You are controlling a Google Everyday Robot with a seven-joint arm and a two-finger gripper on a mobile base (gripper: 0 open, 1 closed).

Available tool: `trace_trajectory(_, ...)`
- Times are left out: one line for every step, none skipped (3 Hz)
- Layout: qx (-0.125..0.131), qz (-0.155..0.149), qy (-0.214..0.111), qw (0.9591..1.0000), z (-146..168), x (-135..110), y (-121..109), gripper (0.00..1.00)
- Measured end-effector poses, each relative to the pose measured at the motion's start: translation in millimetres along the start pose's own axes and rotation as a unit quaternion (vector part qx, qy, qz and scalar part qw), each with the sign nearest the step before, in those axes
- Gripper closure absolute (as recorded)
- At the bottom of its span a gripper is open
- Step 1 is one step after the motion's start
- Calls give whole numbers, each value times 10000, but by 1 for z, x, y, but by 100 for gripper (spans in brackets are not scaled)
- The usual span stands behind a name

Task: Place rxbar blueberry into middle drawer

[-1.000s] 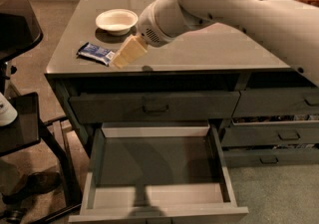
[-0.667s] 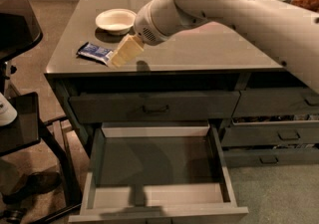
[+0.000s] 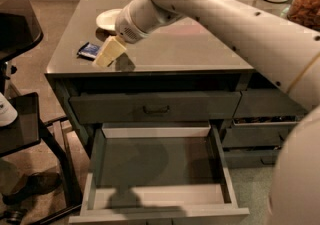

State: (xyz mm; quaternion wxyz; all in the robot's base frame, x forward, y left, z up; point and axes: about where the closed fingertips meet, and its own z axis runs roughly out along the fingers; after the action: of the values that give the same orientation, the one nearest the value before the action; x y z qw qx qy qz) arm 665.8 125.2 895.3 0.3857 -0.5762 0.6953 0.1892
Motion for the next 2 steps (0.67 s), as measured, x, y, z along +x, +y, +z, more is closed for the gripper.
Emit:
trace_trajectory(-255,-47,-2,9997,22,-9,5,0)
trace_trajectory(-435,30,-54,9990,42,-11,3,0)
